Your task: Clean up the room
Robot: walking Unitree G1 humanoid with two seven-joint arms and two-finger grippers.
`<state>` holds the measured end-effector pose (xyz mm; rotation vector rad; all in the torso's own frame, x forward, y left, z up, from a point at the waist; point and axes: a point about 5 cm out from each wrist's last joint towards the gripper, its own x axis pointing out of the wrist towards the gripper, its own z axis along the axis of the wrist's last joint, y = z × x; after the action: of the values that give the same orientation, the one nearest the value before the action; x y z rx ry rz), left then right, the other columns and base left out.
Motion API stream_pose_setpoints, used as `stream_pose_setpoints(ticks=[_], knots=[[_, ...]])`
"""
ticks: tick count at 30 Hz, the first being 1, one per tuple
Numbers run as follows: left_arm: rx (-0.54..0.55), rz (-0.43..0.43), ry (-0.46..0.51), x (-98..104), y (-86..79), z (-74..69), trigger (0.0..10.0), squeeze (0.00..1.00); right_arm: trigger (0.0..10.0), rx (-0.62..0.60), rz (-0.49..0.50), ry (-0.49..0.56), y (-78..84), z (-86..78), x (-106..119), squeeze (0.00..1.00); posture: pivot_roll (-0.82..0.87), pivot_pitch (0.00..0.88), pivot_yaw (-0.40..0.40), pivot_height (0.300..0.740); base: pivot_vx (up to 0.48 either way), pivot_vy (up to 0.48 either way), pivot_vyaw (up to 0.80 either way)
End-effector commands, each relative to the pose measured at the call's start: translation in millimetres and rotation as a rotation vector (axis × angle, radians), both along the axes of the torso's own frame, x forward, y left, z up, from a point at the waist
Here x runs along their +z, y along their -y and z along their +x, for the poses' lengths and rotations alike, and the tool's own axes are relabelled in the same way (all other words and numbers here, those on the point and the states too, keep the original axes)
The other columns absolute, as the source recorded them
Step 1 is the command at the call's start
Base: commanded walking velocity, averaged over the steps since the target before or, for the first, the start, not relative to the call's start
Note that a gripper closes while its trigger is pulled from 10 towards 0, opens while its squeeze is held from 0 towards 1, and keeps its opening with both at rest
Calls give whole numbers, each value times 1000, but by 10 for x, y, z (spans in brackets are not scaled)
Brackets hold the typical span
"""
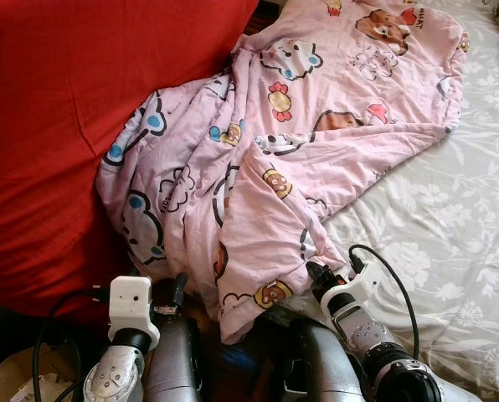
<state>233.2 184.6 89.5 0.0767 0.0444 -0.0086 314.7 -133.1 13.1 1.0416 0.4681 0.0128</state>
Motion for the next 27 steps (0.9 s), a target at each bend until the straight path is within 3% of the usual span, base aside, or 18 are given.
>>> stream_pose_setpoints(ticks=[1, 6, 8, 10, 13, 14, 15, 16, 18, 27], knots=[[18, -2, -46, -99, -48, -37, 10000, 0, 0, -9, -12, -39, 25, -72, -84, 0, 112, 289, -64, 610, 0, 0, 0], [54, -12, -32, -115, -101, 93, 10000, 0, 0, 48, -115, -2, 49, -32, -39, 0, 107, 233, -68, 610, 0, 0, 0], [62, -20, -20, -98, -111, 161, 10000, 0, 0, 40, -183, 34, 116, 10, 12, 0, 89, 203, -75, 610, 0, 0, 0], [69, -24, -4, -77, -109, 225, 10000, 0, 0, 43, -316, 72, 203, 33, 49, 0, 76, 181, -78, 610, 0, 0, 0], [87, -48, 8, -76, -105, 331, 10000, 0, 0, 34, -364, 122, 270, 39, 85, 0, 52, 137, -83, 610, 0, 0, 0], [87, -49, 12, -74, -101, 351, 10000, 0, 6039, 43, -393, 142, 282, 32, 90, 0, 52, 137, -83, 610, 0, 0, 0], [87, -53, 15, -73, -96, 372, 10000, 0, 10000, 54, -435, 166, 298, 21, 97, 0, 40, 121, -83, 610, 0, 0, 0], [87, -53, 15, -73, -96, 372, 10000, 0, 10000, 54, -435, 166, 298, 21, 97, 0, 40, 121, -83, 610, 0, 0, 0], [85, -67, 20, -90, -70, 420, 10000, 0, 10000, 92, -558, 243, 312, -37, 105, 0, 9, 81, -82, 610, 0, 0, 0], [71, -92, 21, -154, 8, 491, 10000, 0, 10000, 56, -653, 364, 334, -128, 171, 0, -17, 16, -81, 639, 0, 0, 0]])
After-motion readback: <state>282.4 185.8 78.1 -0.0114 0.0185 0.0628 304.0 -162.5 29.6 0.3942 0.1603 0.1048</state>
